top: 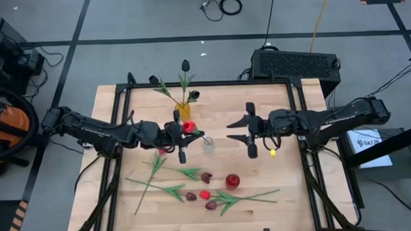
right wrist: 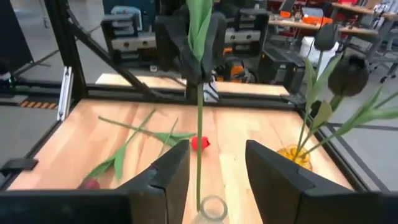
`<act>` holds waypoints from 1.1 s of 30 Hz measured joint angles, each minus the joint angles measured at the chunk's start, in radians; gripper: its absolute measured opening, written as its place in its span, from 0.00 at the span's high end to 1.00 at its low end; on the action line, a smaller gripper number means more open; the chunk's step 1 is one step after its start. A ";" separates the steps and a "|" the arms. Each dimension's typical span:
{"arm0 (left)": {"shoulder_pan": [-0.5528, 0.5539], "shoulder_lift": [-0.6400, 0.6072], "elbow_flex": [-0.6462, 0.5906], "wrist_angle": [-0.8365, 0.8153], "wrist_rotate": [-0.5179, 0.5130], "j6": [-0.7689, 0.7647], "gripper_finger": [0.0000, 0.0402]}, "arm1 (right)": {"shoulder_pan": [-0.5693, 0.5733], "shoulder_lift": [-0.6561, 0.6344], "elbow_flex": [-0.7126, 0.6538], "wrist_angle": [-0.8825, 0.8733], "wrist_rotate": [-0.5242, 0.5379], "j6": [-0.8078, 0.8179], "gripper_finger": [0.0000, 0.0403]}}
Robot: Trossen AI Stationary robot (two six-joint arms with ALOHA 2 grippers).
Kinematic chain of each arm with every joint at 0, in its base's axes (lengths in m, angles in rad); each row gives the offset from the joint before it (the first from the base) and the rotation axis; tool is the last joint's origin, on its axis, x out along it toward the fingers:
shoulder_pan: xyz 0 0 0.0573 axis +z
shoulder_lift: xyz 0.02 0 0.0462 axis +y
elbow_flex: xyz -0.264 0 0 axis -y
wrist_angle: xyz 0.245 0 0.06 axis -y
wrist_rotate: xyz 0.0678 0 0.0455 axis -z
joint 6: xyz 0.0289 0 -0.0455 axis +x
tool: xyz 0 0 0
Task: Sort flowers into vase by color
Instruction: Put the top red tulip into the transparent vase
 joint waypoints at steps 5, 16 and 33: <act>0.000 0.000 0.000 -0.008 -0.005 -0.018 0.95 | 0.000 -0.001 0.000 -0.024 0.000 -0.008 0.63; 0.031 0.026 0.000 -0.030 -0.046 0.000 0.95 | 0.000 0.003 0.000 -0.024 0.001 -0.022 0.63; 0.074 0.165 0.000 0.023 -0.051 -0.155 0.95 | 0.000 0.003 0.000 -0.024 0.001 -0.022 0.63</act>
